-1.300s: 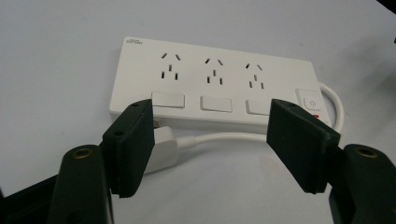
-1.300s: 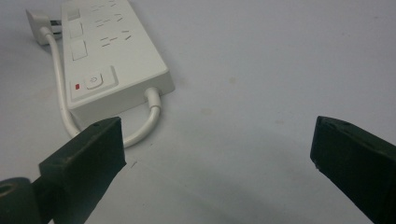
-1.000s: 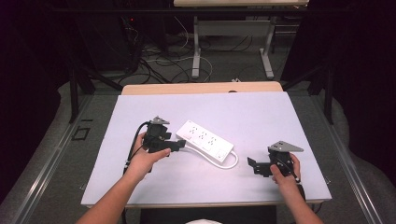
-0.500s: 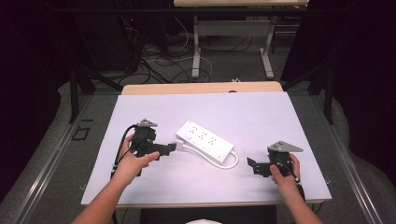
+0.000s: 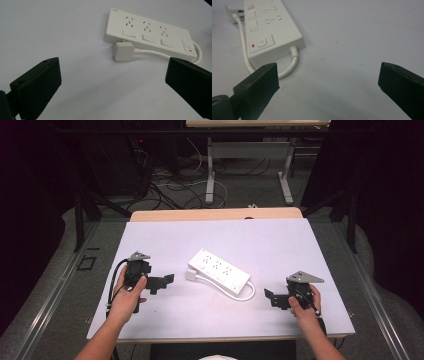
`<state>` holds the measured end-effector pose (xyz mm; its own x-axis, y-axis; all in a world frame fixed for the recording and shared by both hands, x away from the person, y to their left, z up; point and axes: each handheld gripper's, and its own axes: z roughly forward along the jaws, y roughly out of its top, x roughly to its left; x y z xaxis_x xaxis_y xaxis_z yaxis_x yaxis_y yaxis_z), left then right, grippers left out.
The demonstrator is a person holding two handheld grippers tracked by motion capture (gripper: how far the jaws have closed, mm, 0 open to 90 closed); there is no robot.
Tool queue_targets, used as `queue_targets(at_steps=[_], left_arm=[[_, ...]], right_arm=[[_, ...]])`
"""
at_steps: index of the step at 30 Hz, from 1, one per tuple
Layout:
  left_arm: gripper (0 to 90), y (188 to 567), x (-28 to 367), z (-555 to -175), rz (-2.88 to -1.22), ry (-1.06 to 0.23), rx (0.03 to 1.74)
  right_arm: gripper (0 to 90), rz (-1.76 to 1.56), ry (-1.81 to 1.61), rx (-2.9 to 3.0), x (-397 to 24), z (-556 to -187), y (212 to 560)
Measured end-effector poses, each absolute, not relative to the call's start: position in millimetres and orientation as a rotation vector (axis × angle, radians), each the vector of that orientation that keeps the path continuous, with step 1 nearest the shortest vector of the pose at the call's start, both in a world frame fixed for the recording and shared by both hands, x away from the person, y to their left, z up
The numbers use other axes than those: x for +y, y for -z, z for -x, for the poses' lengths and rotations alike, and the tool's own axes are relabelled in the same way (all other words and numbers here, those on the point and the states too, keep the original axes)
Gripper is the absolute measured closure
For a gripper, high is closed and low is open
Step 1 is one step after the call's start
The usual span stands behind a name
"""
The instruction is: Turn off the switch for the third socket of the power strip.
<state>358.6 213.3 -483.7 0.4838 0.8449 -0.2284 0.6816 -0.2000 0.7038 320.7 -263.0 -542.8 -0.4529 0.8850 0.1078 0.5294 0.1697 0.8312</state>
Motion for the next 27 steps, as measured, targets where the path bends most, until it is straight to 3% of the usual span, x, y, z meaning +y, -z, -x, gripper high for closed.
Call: queue_targets(at_steps=[27], left_arm=[[0.3,531,274,-352,-1.798,-0.328,1.468]], right_arm=[[2.7,-1.344,-1.194,2.053,-264,-321,544]])
